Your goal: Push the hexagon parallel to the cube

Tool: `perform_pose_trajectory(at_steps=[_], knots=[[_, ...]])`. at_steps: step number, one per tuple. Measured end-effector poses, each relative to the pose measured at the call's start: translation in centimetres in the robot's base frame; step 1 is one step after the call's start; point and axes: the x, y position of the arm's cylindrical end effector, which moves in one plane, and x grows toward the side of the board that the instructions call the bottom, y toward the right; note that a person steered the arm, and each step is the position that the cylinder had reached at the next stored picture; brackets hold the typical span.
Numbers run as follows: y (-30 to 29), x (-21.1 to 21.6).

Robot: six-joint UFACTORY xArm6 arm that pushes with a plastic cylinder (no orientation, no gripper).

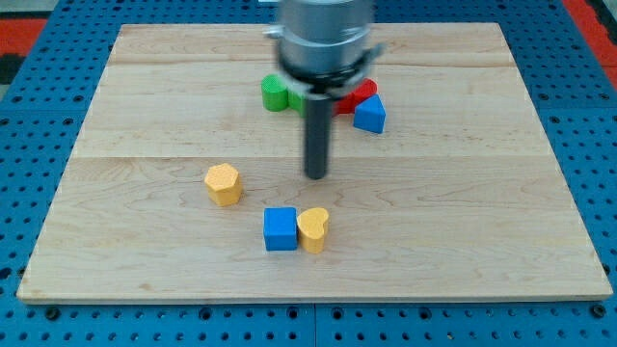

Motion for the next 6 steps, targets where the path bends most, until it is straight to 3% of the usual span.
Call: perform_pose_trajectory(at_steps=[1,2,4,5,6], knots=[[-9.2,0.2],[-11.8,5.0],[-13.8,13.0],[-12.8,14.6],[-10.4,12.9]])
